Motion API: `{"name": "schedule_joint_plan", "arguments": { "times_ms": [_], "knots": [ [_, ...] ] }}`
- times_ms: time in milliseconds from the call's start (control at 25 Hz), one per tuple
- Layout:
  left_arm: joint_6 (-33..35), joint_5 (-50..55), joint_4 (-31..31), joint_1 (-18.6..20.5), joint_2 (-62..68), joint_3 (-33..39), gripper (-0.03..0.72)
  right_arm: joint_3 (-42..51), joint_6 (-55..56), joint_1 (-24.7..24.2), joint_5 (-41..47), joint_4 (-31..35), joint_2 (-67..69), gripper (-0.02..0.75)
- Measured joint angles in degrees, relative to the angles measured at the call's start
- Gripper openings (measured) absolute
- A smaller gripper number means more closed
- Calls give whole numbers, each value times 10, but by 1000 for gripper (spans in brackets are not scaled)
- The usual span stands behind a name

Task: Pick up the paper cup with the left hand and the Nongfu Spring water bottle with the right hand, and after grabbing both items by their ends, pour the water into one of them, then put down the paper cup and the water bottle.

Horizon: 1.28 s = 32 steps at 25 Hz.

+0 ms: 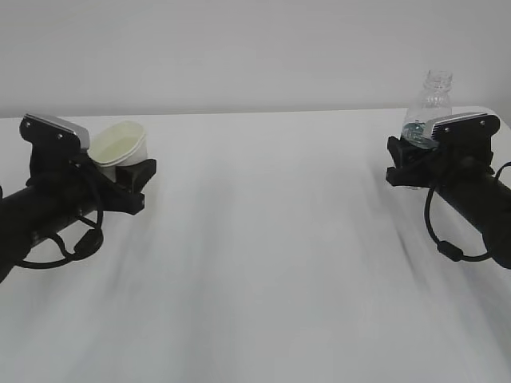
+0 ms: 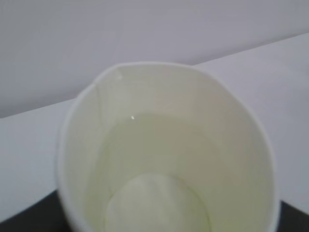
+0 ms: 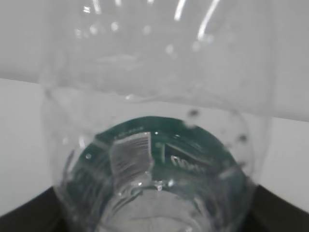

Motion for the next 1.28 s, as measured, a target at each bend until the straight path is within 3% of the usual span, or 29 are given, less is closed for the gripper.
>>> {"name": "schedule_joint_plan", "arguments": {
  "times_ms": [1280],
  "knots": [
    [17, -13, -36, 158, 0, 0, 446, 0, 0, 0, 0, -1, 0, 468]
  ]
}}
